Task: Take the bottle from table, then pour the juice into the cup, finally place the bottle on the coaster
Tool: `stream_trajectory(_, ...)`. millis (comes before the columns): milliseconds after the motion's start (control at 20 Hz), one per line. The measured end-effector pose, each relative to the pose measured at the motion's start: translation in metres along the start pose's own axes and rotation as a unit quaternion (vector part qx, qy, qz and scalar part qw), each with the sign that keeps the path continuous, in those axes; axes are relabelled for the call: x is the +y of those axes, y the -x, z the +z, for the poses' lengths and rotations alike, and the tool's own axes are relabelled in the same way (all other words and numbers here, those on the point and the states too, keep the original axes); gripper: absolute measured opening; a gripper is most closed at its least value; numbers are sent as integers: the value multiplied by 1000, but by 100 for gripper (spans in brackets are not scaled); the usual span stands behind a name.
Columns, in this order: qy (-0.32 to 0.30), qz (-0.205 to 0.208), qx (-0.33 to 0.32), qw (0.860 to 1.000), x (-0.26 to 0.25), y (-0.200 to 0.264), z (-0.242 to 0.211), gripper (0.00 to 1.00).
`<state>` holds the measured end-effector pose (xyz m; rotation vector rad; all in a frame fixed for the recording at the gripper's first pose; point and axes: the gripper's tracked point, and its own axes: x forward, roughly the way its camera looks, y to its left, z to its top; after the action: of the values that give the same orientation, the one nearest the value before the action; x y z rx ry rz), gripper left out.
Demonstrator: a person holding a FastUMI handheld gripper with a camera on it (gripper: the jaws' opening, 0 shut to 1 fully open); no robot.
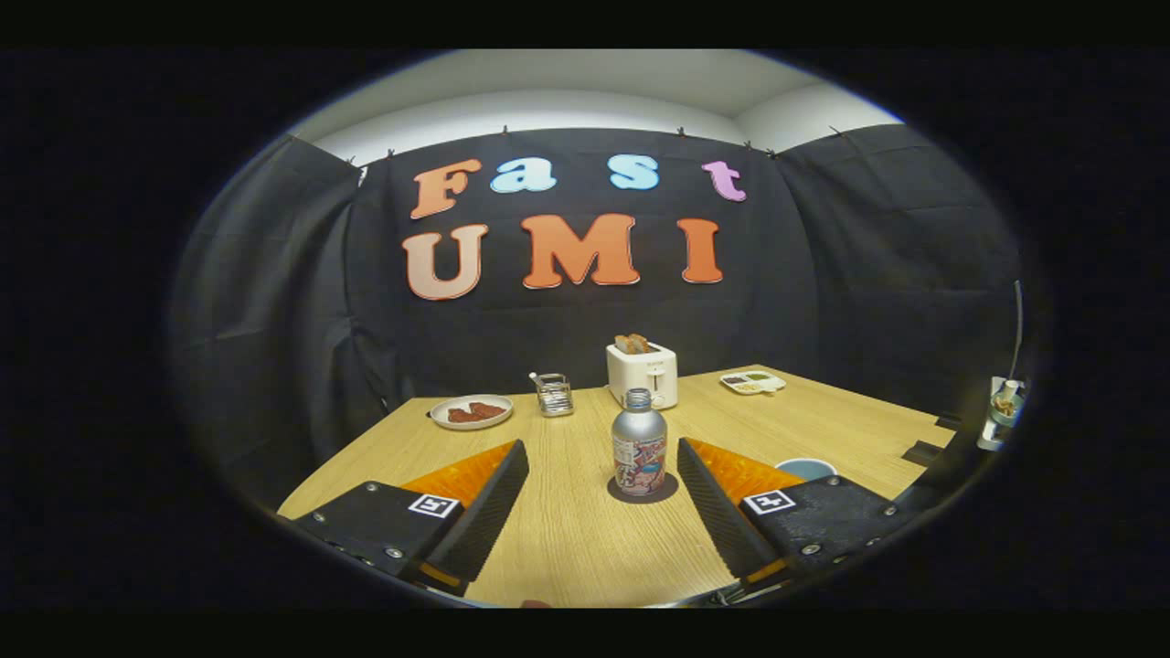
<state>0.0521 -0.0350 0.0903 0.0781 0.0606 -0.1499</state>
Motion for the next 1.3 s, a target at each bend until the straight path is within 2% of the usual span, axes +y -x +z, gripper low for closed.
stream_trajectory(200, 20, -7, -7, 1000, -1, 16, 5, 97)
stream_trajectory(450, 5, 10, -11, 1000, 12, 22, 6, 97)
stream_trajectory(1300, -7, 16, -6, 1000, 17, 23, 7, 97)
